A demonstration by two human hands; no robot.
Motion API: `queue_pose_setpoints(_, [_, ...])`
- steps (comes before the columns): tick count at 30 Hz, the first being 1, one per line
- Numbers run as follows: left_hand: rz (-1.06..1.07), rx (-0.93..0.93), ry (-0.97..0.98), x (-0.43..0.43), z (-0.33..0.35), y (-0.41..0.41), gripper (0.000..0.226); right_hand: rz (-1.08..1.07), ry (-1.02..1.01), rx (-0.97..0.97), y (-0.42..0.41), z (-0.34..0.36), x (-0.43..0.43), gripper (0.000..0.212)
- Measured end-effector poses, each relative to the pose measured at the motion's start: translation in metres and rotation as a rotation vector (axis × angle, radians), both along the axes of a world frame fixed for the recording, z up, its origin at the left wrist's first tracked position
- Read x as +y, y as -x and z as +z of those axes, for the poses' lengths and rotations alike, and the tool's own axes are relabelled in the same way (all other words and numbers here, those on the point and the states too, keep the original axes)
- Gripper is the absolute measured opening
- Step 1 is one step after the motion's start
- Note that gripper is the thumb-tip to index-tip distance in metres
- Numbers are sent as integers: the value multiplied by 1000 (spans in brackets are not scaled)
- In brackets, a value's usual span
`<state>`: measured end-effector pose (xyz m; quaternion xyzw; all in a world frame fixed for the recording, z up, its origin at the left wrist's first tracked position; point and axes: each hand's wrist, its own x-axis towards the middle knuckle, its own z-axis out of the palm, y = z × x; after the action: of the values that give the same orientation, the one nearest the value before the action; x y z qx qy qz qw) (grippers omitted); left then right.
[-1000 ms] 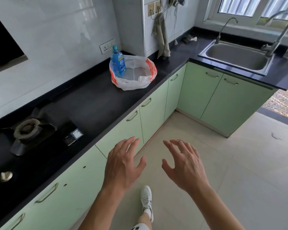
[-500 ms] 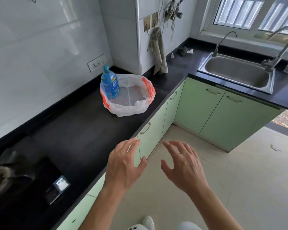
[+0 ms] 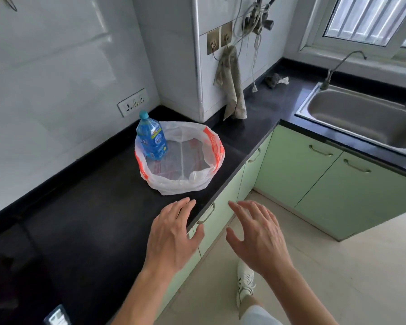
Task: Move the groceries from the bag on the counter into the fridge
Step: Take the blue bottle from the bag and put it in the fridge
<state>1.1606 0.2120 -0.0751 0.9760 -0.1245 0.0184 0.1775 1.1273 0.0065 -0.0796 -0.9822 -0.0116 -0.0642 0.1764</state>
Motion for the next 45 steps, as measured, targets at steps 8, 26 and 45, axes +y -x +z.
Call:
queue_pose_setpoints(8, [136, 15, -13, -48, 11, -90, 59, 156, -28, -13, -124, 4, -51, 59])
queue_pose_setpoints(26, [516, 39, 42, -21, -12, -178, 63, 531, -13, 4, -286, -24, -22, 51])
queue_pose_setpoints(45, [613, -15, 633, 75, -119, -329, 83, 471, -85, 364, -430, -135, 104, 53])
